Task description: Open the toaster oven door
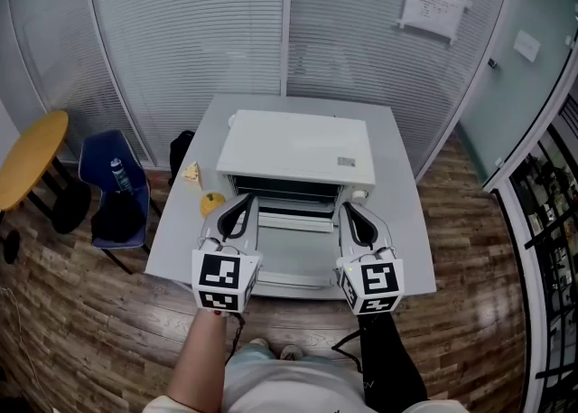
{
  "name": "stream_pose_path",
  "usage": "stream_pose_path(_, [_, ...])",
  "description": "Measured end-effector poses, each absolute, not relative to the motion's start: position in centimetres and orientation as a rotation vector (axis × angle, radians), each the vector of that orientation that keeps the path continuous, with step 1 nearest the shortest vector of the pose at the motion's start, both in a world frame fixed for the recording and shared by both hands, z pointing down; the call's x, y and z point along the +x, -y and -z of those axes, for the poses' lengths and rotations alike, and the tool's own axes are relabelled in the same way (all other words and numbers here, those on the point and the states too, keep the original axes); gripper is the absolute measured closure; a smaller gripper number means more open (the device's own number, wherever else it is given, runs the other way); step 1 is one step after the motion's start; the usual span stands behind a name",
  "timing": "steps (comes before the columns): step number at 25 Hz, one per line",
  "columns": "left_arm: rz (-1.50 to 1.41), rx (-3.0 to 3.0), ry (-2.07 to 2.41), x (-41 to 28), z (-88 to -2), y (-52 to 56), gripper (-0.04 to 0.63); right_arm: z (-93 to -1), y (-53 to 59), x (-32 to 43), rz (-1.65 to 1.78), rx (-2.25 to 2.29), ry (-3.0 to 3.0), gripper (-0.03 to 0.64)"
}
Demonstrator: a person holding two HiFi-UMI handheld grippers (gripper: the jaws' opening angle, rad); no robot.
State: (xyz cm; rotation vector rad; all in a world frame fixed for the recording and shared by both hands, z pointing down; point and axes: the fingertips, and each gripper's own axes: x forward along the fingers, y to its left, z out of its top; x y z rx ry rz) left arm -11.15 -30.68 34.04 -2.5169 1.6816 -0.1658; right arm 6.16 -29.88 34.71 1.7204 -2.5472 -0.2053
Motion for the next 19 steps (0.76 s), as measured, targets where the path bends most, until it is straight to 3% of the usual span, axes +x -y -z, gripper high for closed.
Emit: stream_pose_path(19, [0.143,-2.538,-1.685,-11.3,-34.3,30.2,0.537,-34.6,29.3,4.3,0.235,1.672,2.57,0.614])
